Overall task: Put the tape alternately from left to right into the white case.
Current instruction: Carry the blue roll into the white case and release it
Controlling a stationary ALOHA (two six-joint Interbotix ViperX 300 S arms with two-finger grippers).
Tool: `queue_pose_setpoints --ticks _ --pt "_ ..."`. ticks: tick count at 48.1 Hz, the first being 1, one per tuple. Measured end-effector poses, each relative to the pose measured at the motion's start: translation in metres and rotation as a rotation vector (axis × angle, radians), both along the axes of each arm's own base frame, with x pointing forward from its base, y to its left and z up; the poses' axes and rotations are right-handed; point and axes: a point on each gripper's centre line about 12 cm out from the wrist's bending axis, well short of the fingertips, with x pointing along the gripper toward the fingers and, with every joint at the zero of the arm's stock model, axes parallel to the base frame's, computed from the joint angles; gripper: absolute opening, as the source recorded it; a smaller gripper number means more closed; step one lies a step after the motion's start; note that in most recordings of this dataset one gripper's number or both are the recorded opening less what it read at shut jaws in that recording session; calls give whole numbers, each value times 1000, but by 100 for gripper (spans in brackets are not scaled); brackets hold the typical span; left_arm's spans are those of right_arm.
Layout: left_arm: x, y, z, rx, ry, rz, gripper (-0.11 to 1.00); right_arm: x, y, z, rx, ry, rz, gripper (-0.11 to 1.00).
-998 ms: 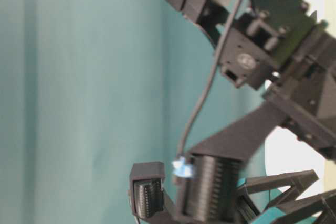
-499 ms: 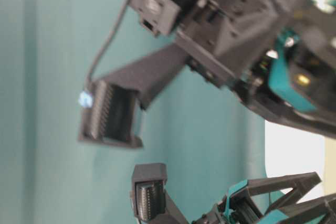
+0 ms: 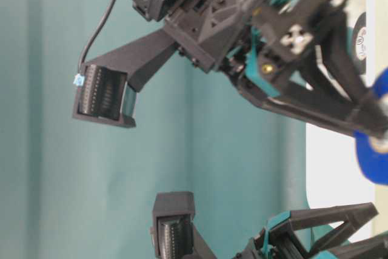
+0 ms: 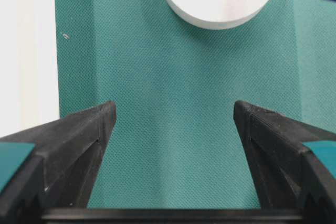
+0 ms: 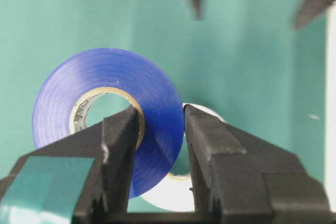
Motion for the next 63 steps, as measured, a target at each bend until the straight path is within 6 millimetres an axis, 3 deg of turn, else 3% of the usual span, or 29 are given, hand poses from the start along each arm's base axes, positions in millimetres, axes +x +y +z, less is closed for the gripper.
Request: queue_pose_setpoints --ticks 12,42,50,63 --pt "0 -2 0 0 2 -5 74 -4 -57 5 -11 -10 -129 29" --pt "0 -3 0 0 -5 -8 74 -20 -173 4 -30 -57 -381 29" --pt "0 -3 0 -1 -3 -8 74 -26 -195 -8 -31 -38 -428 29" --pt "1 -3 1 0 -6 -9 74 -22 -195 -23 -23 -23 -419 29"
